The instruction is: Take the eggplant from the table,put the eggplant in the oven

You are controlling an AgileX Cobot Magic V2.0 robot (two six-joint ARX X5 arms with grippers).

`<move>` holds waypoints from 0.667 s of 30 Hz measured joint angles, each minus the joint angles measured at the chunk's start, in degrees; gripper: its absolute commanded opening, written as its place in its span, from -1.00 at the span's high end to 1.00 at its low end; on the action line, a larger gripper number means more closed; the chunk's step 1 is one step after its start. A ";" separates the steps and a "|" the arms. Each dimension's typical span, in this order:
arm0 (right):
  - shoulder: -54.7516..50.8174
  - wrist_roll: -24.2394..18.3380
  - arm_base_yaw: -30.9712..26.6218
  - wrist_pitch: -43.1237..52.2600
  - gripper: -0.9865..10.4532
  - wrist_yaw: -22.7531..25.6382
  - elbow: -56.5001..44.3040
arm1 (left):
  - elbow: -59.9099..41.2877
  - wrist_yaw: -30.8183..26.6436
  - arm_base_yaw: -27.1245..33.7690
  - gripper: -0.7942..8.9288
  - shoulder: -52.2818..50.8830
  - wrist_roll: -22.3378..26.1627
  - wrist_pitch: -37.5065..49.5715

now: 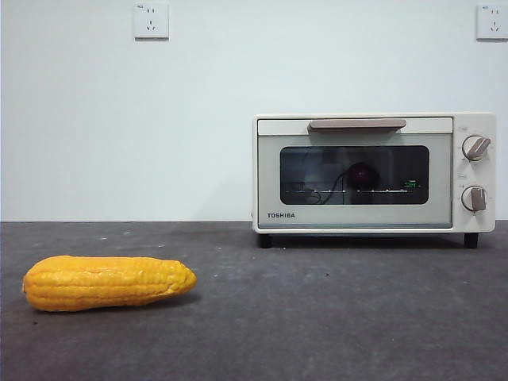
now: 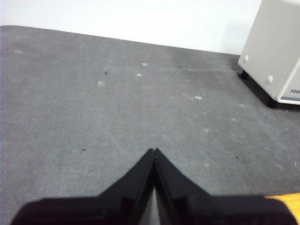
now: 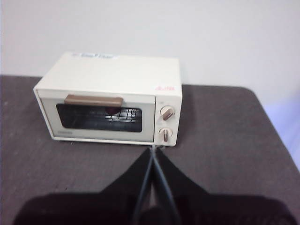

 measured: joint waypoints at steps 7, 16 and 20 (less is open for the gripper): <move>-7.34 0.00 -0.15 3.98 0.83 0.00 -8.46 | 0.00 0.00 0.00 0.85 0.00 0.00 0.00; -19.10 0.04 -0.15 27.87 0.83 0.00 -35.30 | 0.00 0.00 0.00 0.85 0.00 0.00 0.02; -23.02 0.07 -0.15 37.44 0.83 0.00 -47.52 | 0.00 0.00 0.00 0.85 0.00 0.00 0.00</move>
